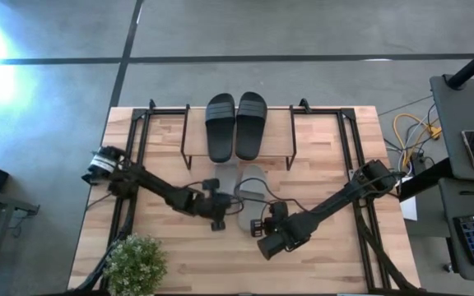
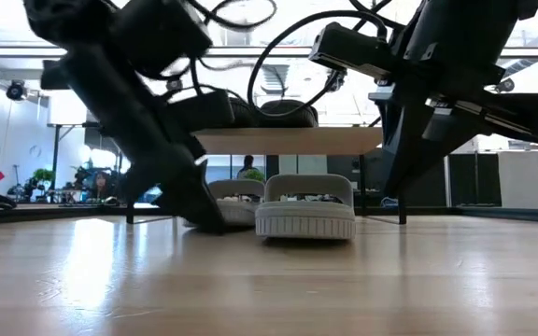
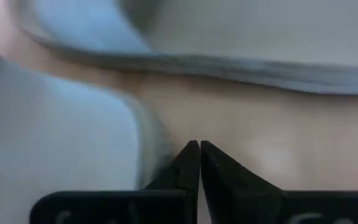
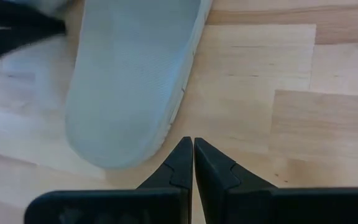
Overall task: Pick and place slides into the shelf
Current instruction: Move the left white slide to the top center of the table, then move the right white slide to the top center of the table
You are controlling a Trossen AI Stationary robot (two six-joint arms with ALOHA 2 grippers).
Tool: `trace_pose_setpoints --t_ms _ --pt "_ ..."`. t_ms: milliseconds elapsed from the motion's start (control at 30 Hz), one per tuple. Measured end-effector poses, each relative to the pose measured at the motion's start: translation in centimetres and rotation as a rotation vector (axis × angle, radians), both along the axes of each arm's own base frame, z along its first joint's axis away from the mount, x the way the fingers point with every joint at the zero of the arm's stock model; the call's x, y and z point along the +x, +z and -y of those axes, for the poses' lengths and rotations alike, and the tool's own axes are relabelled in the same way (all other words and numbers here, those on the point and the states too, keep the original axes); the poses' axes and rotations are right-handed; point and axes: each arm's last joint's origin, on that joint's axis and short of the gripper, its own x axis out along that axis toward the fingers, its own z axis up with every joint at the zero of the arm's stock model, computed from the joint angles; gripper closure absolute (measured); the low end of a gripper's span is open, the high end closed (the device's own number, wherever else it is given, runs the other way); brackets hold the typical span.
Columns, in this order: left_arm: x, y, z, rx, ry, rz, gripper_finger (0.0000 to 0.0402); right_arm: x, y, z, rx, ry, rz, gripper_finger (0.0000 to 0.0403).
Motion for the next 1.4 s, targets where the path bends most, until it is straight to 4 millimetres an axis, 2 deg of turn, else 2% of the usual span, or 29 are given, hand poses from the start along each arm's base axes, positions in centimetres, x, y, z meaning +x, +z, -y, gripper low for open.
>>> trace_pose_setpoints --t_ms 167,267,400,567,733,833,1000,1200,1400 --pt "0.3 0.1 -1.3 0.141 0.041 -0.006 0.0402 0.0 0.0 0.0 0.000 -0.008 0.004 0.0394" --pt "0.2 0.6 -1.4 0.171 0.054 0.012 0.0402 0.0 0.0 0.0 -0.002 -0.011 0.006 0.0394" --pt "-0.1 2.7 -0.1 0.177 -0.011 0.089 0.0402 -0.2 0.0 -0.3 0.004 -0.023 0.011 0.0394" --pt "-1.2 6.8 2.5 0.179 -0.152 0.250 0.0402 -0.8 0.0 -1.5 0.091 -0.084 0.023 0.0394" --pt "-3.9 9.6 2.6 0.114 -0.127 0.244 0.0402 -0.1 0.2 -3.2 0.244 -0.090 0.128 0.0394" --pt "-5.6 11.0 2.0 0.109 -0.094 0.229 0.0402 0.5 0.5 -3.3 0.232 -0.092 0.226 0.0394" --pt "-8.9 13.6 1.3 0.115 -0.083 0.293 0.0402 1.4 -0.8 -2.7 0.203 -0.101 0.220 0.0394" --pt "-13.3 15.2 0.2 -0.018 -0.040 0.393 0.0402 3.0 -2.4 -3.3 0.240 -0.054 0.282 0.0394" --pt "-15.9 15.7 -0.6 -0.067 -0.068 0.465 0.0402 3.3 -3.3 -2.3 0.179 -0.076 0.250 0.0394"
